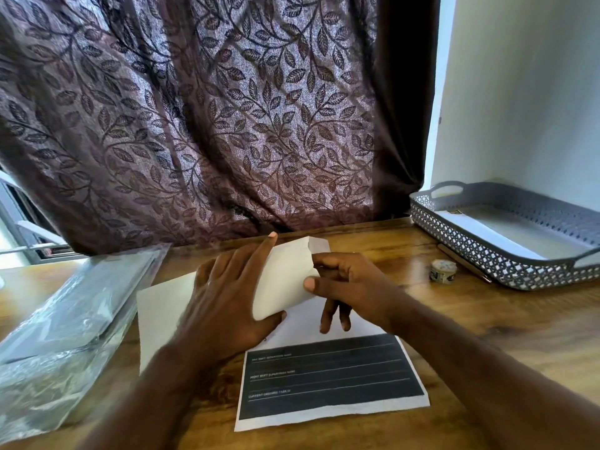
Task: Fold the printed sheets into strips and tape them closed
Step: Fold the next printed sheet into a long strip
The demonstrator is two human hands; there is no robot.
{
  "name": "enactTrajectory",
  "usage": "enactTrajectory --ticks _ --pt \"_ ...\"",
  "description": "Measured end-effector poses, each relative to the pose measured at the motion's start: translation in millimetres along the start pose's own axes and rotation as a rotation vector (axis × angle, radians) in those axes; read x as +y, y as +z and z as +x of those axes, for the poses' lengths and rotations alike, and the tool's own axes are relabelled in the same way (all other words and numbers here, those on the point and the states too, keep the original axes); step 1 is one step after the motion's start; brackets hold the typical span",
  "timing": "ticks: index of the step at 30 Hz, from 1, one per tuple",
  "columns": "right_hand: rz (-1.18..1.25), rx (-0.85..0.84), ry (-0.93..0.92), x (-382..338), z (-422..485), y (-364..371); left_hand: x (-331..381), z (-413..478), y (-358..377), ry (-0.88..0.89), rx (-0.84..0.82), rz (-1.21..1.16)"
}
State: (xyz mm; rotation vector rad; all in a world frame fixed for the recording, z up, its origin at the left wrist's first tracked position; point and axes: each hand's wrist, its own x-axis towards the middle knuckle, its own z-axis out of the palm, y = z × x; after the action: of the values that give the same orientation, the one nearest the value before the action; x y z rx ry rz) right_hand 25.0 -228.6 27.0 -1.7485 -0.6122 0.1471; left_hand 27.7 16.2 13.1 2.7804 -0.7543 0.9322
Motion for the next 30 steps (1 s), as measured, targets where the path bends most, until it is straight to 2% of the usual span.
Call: enactTrajectory --ticks 11,17,21,23,25,27,28,30 --pt "-0.072 -0.087 0.113 1 0 6 4 0 -1 0.002 -0.030 0.012" --pt "-0.077 -0.014 0.069 -1 1 -7 3 0 -4 -0.025 -0.021 0.019" --pt "-0.111 -0.075 0.088 1 3 -2 3 1 -3 -0.018 -0.062 0.024" --pt "-0.081 0.052 0.014 -1 3 -7 2 1 -3 -0.016 -0.052 0.023" --pt "-0.013 0.326 -0.082 -5 3 -20 0 1 -2 -0.021 -0.036 0.012" --pt "0.044 0.535 -0.094 -5 4 -28 -1 0 -2 -0.036 -0.031 -0.003" --pt "0.086 0.558 -0.049 -4 5 -28 -1 0 -2 -0.040 -0.032 -0.007" --pt "0.200 0.437 0.129 3 7 -21 -1 1 -2 -0.043 -0.037 -0.014"
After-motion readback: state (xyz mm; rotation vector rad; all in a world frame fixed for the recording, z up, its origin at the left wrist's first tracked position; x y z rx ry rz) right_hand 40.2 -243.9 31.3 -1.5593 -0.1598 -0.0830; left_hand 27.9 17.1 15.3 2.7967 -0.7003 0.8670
